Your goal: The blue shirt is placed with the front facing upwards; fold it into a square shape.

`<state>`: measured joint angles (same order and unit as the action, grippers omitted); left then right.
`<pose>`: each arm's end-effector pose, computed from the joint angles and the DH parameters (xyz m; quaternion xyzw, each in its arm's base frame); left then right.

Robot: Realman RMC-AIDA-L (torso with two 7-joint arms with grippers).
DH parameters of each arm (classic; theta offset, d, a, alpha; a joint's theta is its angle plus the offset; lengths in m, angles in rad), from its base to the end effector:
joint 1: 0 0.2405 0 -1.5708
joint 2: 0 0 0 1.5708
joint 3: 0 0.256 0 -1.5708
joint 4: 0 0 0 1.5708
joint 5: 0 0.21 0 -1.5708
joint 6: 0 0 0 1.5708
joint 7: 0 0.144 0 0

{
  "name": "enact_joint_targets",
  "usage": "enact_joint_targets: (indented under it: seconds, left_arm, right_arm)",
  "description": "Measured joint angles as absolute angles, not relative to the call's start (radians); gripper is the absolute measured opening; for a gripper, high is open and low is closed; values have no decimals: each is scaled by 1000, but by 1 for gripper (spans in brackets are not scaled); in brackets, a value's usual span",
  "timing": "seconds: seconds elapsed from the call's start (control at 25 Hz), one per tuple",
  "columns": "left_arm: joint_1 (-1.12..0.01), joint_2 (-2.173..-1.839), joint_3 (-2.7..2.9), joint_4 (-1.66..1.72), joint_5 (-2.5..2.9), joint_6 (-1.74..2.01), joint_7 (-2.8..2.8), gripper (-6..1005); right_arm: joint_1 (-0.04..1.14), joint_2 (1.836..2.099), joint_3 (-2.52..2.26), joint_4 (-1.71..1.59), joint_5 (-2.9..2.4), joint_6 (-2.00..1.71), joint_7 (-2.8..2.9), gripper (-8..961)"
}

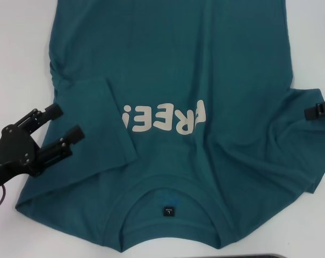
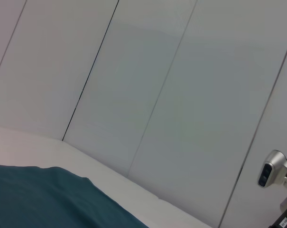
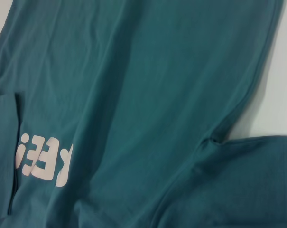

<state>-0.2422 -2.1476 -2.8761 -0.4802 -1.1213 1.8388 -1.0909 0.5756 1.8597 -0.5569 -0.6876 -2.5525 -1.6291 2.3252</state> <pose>-0.3203 0.2104 -0.0040 -0.8392 -0.2824 -0.4143 0.2105 0.3421 0.3252 0.0901 -0.7638 0.6338 0.0218 0.1199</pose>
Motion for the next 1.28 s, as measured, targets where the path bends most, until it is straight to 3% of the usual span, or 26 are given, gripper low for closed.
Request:
enact_joint_targets:
  seconds: [0.44,0.68,0.88,1.12,1.28]
  left_arm:
    - [-248,-2146,-2876,-481,-1135,1848,-1093,846]
    - [-249,-2146,-2876,-482,-1141,1848,-1092,844]
    - [-249,-2146,-2876,-483,-1147,1845,-1094,844]
    - [-251,-2147,-2876,-491,-1149,1841,-1095,844]
    - [-251,-2147,-2876,-493,-1149,1843,-1095,844]
  right_arm:
    - [579,1874,-550,-712,-2539,-1628,2296,857]
    - [587,1872,-554,-712,-2541,-1630,2299,643]
    - [586,1863,-553,-712,-2542,-1636,2308,387]
    - [578,1846,-545,-712,-2543,-1643,2323,146]
    - [578,1837,-544,-713,-2540,-1632,2339,45]
